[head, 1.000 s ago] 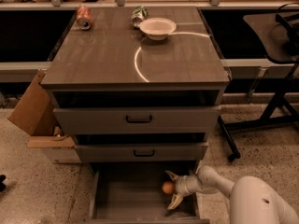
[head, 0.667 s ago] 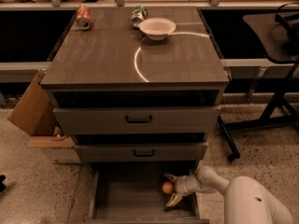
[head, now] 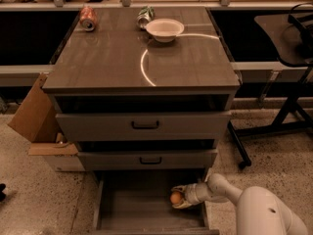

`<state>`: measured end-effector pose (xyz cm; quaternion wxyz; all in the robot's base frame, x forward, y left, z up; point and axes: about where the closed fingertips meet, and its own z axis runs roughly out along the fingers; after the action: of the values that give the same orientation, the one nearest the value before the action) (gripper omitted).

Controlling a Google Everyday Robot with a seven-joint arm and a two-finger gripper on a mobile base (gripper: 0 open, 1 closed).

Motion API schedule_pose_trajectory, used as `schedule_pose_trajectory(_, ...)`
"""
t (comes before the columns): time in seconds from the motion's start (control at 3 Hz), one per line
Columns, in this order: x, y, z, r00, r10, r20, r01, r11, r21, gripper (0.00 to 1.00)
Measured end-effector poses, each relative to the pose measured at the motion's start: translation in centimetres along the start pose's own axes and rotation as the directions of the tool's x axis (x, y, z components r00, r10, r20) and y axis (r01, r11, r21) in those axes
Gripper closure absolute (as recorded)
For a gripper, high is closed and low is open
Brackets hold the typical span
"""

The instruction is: Pick orange from bottom drawer and place on counter

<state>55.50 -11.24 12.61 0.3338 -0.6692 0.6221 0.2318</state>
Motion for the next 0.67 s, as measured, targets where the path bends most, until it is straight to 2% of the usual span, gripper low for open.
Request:
schedule_pose_trajectory(0.33, -0.6, 0.0, -0.8, 0.998, -0.02, 0.054, 0.02, 0.9997, 0.012, 0.86)
schedule_pose_trajectory(0.67, -3.5, 0.6, -3.3, 0.984, -0.098, 0.148, 0.097, 0.9952, 0.016, 1.0)
